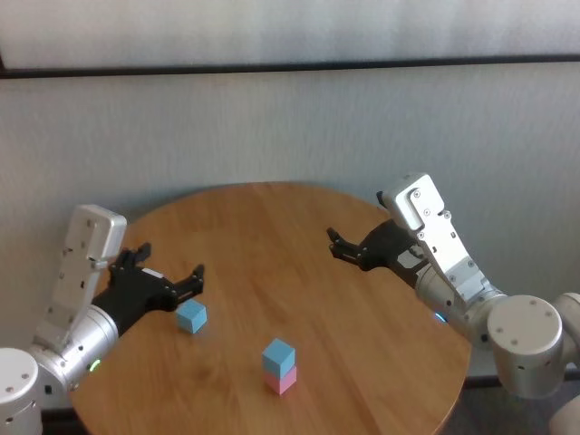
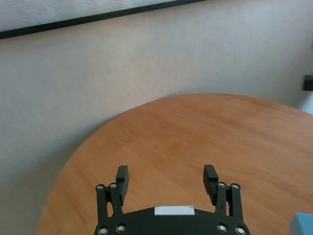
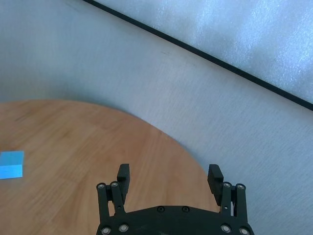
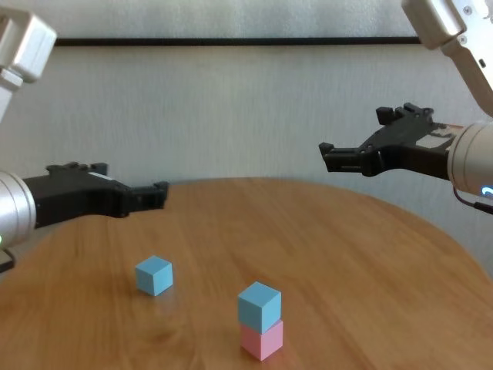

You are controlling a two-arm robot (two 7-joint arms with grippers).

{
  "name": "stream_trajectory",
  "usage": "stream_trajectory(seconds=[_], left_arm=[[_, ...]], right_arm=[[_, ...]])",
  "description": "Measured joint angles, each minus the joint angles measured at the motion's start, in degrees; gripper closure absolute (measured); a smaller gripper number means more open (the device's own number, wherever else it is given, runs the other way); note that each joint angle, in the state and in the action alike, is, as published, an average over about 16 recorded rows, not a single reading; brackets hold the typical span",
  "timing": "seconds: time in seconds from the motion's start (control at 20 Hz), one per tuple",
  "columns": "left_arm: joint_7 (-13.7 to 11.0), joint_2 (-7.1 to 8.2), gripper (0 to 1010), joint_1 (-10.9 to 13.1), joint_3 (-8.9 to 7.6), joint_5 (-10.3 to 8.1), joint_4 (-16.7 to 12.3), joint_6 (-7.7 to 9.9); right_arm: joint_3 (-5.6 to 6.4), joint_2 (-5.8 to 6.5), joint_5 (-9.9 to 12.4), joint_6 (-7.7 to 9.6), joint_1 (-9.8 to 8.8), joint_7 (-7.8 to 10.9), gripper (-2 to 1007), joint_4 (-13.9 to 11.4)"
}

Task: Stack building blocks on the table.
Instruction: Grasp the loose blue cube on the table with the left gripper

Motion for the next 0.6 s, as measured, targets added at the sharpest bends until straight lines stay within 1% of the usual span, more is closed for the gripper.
stream_trajectory(seconds=[0.15, 0.4, 0.6], left_arm=[[-1.07, 0.07, 10, 0.1, 0.18, -0.42, -0.25, 1.09], [-2.62, 0.09, 10, 0.28, 0.62, -0.83, -0.34, 3.1], [-3.14, -0.1, 10, 0.05, 1.16, -0.43, 0.6, 4.22]], right_arm=[[-0.03, 0.1, -0.33, -0.41, -0.02, -0.08, 1, 0.19], [-0.08, -0.03, 0.22, 0.39, 0.01, 0.27, 1, -0.04], [-0.11, -0.1, 0.54, 0.84, 0.03, 0.45, 1, -0.19]])
